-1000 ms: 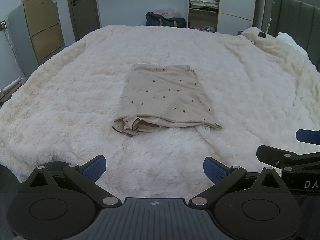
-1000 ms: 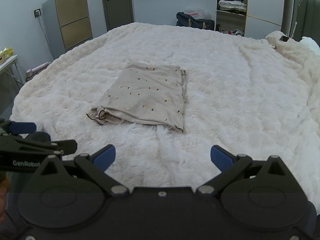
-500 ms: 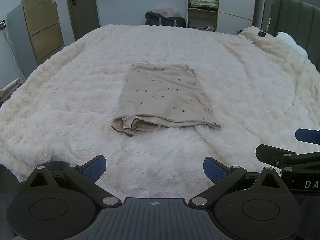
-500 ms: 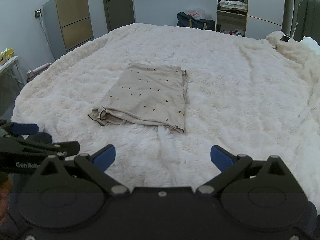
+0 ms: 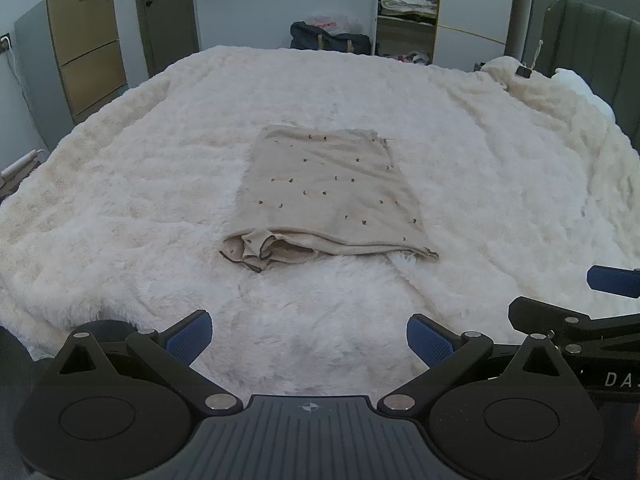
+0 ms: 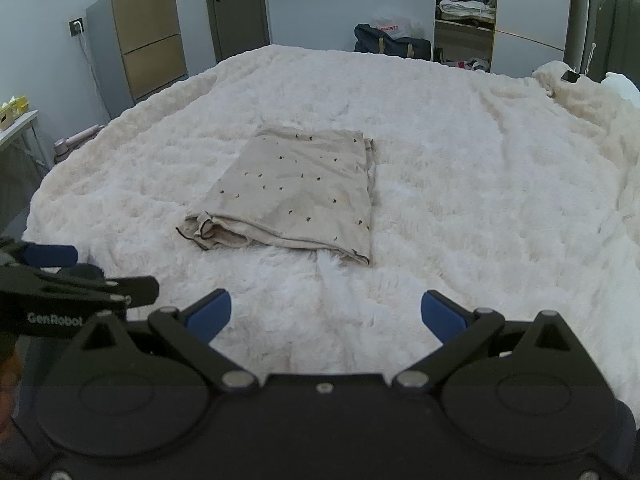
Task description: Fold clothes
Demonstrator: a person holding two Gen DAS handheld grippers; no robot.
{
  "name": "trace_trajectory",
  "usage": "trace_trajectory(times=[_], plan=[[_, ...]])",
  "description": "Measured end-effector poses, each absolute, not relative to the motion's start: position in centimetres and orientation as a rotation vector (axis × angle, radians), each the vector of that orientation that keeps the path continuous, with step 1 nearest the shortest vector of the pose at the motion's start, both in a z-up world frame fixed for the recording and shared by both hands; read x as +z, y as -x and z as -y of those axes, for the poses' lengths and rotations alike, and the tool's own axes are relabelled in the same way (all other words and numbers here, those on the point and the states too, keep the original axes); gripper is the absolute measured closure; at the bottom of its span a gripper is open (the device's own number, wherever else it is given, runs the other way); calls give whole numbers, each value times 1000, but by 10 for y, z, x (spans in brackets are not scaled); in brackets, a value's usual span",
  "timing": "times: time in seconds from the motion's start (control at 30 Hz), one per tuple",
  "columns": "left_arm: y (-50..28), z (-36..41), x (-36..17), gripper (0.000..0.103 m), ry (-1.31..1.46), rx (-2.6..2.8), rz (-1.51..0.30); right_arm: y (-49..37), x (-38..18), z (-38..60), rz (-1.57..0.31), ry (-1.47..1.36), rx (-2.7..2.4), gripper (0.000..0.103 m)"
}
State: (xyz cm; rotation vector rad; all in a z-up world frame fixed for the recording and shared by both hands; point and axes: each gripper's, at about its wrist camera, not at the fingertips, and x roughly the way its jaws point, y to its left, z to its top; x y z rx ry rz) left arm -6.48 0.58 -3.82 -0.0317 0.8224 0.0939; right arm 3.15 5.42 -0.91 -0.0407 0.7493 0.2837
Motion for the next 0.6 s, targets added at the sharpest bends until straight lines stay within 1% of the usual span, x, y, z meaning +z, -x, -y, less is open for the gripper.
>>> trace_trajectory(times=[0.6], plan=[[67, -2, -40, 0, 21, 86, -818, -25, -6, -58, -749, 41, 289, 0]])
